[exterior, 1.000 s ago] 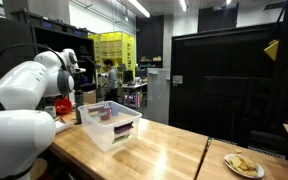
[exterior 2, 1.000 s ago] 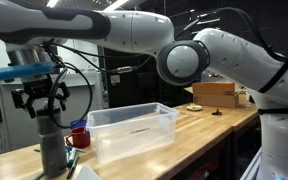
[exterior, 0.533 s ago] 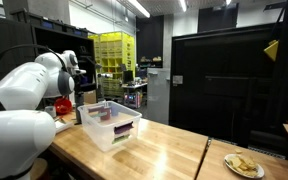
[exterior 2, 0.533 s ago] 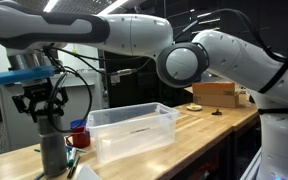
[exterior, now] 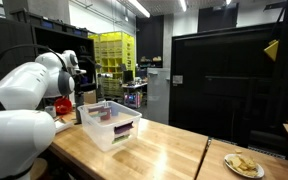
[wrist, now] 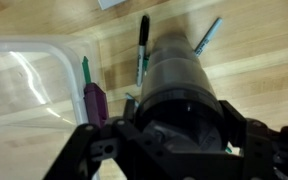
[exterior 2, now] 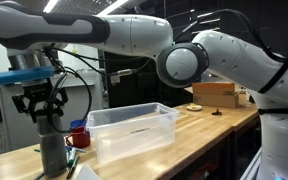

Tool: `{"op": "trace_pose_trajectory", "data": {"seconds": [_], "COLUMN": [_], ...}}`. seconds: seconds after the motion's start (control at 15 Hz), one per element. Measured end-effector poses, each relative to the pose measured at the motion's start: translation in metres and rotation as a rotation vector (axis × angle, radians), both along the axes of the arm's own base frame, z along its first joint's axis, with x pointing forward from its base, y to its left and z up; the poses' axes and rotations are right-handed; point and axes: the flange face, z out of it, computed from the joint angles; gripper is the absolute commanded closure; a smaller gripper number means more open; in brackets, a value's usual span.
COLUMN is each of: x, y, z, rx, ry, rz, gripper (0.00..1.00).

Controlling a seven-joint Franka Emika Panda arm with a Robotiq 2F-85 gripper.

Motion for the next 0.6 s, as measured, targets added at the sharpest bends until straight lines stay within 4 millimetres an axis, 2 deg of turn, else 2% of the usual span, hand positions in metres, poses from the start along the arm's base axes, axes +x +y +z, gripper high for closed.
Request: {"op": "trace_pose_trajectory", "data": {"seconds": [0.6], "x": [-0.006], "y": [0.0092], "z": [0.0011], "rx": [0.019], "ry": [-0.009], "rz": [0.017], "gripper": [0.45]}}
